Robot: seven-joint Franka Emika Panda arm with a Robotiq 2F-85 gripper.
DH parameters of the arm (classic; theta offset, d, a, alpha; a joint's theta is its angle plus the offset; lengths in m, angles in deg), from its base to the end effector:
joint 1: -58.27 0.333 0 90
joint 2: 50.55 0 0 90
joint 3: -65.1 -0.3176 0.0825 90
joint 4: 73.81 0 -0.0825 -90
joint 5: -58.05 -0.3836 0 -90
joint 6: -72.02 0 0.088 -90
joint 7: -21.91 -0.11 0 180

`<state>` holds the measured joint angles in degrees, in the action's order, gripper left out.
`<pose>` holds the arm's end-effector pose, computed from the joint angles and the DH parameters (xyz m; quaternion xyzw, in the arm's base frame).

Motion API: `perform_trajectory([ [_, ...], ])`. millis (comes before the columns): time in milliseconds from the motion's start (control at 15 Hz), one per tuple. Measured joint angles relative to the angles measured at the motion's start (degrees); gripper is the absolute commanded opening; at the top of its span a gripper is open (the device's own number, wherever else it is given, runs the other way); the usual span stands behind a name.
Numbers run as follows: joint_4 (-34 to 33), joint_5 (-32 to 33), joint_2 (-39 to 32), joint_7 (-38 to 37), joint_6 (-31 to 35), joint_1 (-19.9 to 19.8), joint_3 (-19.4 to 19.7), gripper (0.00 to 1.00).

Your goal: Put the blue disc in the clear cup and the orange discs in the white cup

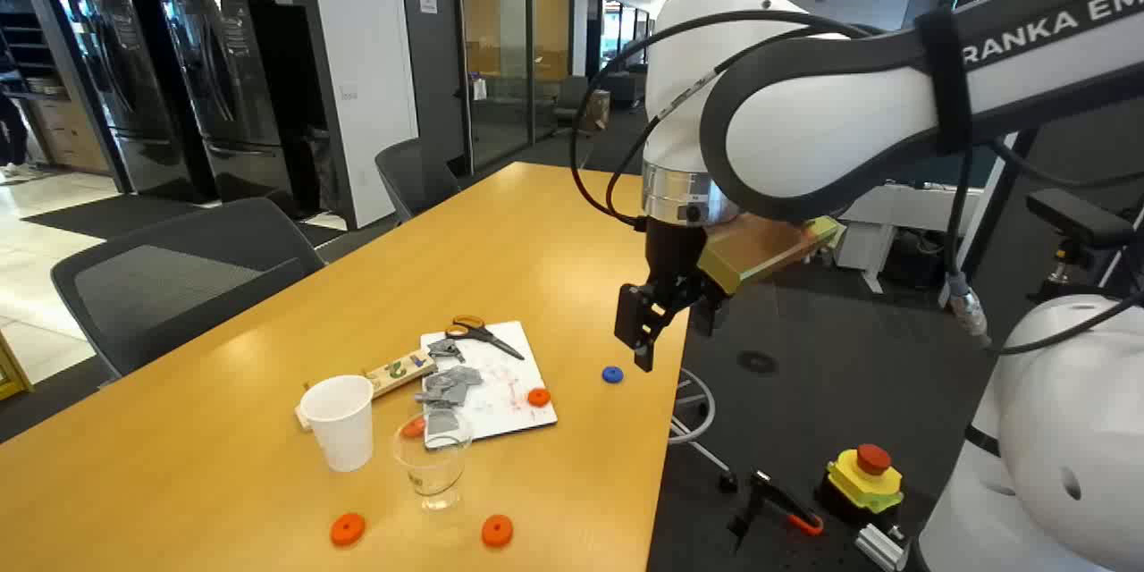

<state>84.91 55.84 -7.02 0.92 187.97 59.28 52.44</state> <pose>0.3061 0.0709 0.4175 0.9931 -0.1017 0.0168 0.0559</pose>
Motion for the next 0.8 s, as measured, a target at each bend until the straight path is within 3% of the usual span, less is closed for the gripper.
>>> perform_trajectory([
  [800,0.0,1.2,-1.0,-0.1,2.4,-0.4,0.0,1.0],
])
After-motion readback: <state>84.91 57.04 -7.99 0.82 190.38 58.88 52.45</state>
